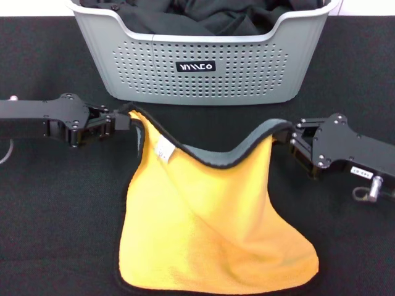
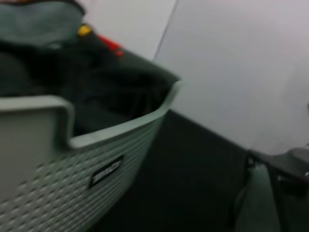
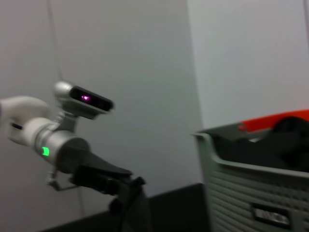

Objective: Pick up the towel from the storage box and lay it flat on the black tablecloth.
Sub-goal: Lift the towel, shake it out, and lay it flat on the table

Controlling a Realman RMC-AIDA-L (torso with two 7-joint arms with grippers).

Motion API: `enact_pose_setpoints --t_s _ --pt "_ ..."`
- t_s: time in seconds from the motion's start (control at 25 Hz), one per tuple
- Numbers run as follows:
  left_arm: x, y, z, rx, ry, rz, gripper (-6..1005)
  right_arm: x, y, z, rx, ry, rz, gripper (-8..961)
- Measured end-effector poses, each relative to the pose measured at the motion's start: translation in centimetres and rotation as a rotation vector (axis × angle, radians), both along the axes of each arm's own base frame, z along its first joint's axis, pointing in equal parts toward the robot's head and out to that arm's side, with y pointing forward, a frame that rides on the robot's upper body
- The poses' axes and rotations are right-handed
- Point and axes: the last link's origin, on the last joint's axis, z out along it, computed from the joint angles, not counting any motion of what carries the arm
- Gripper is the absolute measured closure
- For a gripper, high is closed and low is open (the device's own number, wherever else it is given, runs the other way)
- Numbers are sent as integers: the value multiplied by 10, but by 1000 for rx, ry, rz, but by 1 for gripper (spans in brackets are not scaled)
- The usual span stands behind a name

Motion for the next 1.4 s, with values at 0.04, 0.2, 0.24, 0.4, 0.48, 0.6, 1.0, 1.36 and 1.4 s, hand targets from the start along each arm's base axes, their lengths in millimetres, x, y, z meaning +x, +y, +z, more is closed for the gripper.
enact_pose_setpoints --t_s 0.04,0.2,0.24,0.4,0.48,0.6,1.0,1.36,1.4 --pt "-1 1 0 2 12 8 912 1 3 0 5 -9 -8 937" --pt "-5 9 -1 22 49 43 908 4 13 -2 37 -54 -42 937" --pt "-5 12 -1 31 58 54 907 5 17 -4 45 -71 -52 937" --pt "-9 19 -5 45 93 95 903 8 29 -12 55 -129 -97 937" --pt "-11 21 -7 48 116 116 901 10 33 -14 55 -142 -120 937" --pt "-14 25 -10 56 144 138 897 15 40 -14 68 -163 -158 937" --pt "-18 31 -11 82 169 174 887 16 51 -10 101 -194 -176 937" --pt "-15 38 -19 106 177 182 877 7 69 -17 84 -268 -153 937" --pt "-15 39 -19 111 181 187 876 7 71 -17 84 -274 -155 937"
